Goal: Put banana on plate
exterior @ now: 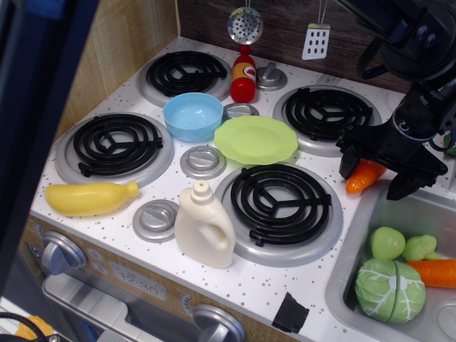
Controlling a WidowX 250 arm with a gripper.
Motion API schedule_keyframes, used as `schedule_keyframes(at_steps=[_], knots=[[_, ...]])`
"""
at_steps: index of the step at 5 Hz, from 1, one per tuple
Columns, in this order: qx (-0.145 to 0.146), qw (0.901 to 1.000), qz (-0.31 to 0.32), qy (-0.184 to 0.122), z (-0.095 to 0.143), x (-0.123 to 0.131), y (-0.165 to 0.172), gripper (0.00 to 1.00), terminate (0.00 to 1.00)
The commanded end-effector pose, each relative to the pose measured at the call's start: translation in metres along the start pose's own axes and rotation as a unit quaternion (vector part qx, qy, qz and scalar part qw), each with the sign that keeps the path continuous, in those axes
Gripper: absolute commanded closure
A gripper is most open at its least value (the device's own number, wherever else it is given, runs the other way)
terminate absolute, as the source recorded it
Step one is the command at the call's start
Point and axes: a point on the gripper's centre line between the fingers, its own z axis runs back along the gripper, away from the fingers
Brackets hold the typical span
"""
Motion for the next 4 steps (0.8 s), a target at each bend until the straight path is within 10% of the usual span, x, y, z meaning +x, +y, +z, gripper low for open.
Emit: schedule_keyframes(at_steps=[1, 4], knots=[[0.000, 1.0000, 0.000, 0.000, 0.000, 0.000, 0.000, 0.00, 0.00], [0.025, 0.9982, -0.052, 0.020, 0.059, -0.011, 0.056, 0.00, 0.00]])
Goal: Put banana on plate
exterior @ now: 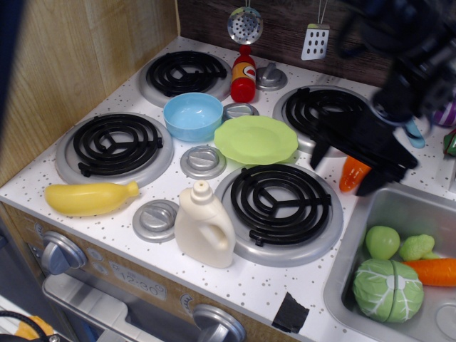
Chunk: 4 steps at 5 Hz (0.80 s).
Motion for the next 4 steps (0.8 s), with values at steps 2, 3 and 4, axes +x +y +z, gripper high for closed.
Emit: schedule_keyframes(at_steps=[2, 3, 4], knots=[[-0.003, 0.9921, -0.121, -0.030, 0.034, -0.033, 0.085, 0.00, 0.00], [0.021, 0.9839, -0.175, -0.025, 0.032, -0.051, 0.122, 0.00, 0.00], [0.006, 0.9791, -0.203, -0.013, 0.025, -0.068, 0.145, 0.00, 0.00]])
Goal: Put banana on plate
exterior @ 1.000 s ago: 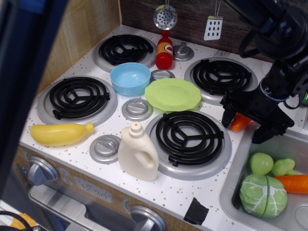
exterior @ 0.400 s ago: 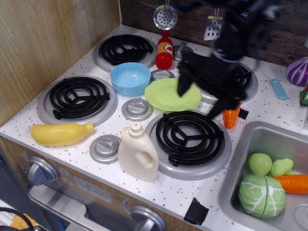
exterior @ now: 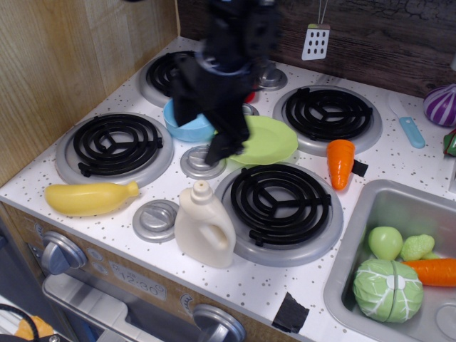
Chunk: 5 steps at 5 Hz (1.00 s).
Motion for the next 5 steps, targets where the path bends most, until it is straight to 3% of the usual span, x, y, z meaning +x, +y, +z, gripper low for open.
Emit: schedule_keyframes(at_steps=[1, 3, 5], knots=[[0.021, 0.9988, -0.042, -0.013, -0.006, -0.024, 0.012, 0.00, 0.00], [0.011, 0.9982, -0.057, 0.010, -0.022, -0.057, 0.031, 0.00, 0.00], [-0.011, 0.9982, -0.060, 0.001, -0.045, -0.083, 0.028, 0.00, 0.00]])
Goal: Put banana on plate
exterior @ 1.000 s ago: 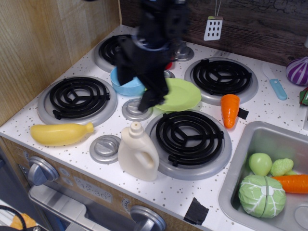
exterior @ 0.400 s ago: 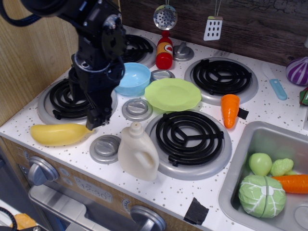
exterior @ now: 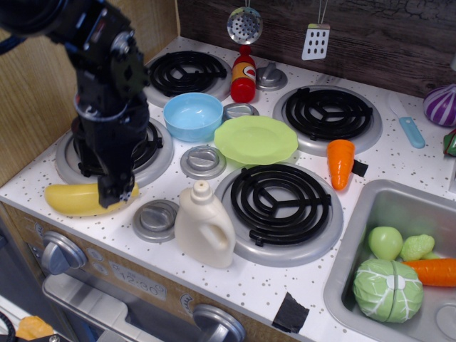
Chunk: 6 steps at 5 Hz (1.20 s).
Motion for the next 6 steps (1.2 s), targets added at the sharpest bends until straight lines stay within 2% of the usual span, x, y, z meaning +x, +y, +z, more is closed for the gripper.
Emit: schedule_keyframes(at_steps=[1, 2, 3, 4, 5, 6], knots=[[-0.004, 0.9998, -0.002, -0.021, -0.014, -0.011, 0.002, 0.00, 0.00], [0.041, 0.9990, -0.001, -0.019, -0.025, -0.013, 0.001, 0.00, 0.00], [0.009, 0.9997, -0.005, -0.022, -0.034, -0.008, 0.001, 0.00, 0.00], [0.001, 0.9998, -0.003, -0.022, -0.039, -0.005, -0.001, 1.00, 0.00], [0.001, 0.9999, -0.004, -0.015, -0.035, 0.000, 0.002, 1.00, 0.00], [0.005, 1.0000, 0.003, 0.008, -0.008, 0.008, 0.007, 1.00, 0.00]])
